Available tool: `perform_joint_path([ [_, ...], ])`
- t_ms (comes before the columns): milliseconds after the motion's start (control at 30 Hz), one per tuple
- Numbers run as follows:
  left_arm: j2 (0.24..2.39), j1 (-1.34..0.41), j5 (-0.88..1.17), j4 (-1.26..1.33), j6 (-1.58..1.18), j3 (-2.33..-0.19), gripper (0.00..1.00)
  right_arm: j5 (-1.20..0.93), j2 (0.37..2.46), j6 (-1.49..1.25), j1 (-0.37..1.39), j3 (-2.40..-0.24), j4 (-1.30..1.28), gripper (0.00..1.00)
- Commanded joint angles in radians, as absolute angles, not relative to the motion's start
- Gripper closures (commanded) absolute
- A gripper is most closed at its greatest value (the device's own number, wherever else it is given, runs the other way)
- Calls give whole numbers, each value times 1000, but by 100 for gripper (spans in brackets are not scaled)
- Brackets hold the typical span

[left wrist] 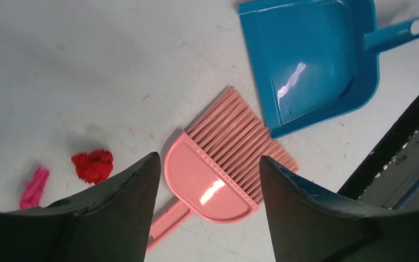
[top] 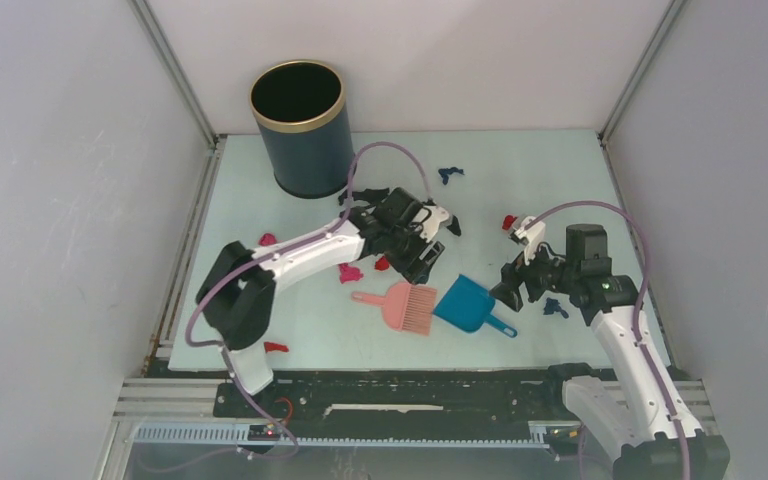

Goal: Sweep away the paper scraps from the table

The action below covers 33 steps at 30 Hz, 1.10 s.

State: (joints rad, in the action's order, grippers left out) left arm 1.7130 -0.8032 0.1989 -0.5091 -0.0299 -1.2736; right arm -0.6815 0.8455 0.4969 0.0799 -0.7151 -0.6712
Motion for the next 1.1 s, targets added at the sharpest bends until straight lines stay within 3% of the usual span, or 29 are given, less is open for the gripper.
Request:
perform_joint_path([
  [0,1824,-811,310,-692,187,-1424,28,-708,813,518,86,-726,-677,18],
  [600,1932,-858,223,-621,187,-1475,33,-692,825,541,94,-725,-690,18],
  [800,1843,-857,143,-518,-54,-1444,34,-678,851,549,99,-725,-694,19],
  [900,1796,-856,-50,-503,-266,-1419,36,-665,863,551,114,-726,-693,19],
  [1067,1719,-856,-123,-541,-355,-1342,37,-663,869,553,123,-726,-697,19],
])
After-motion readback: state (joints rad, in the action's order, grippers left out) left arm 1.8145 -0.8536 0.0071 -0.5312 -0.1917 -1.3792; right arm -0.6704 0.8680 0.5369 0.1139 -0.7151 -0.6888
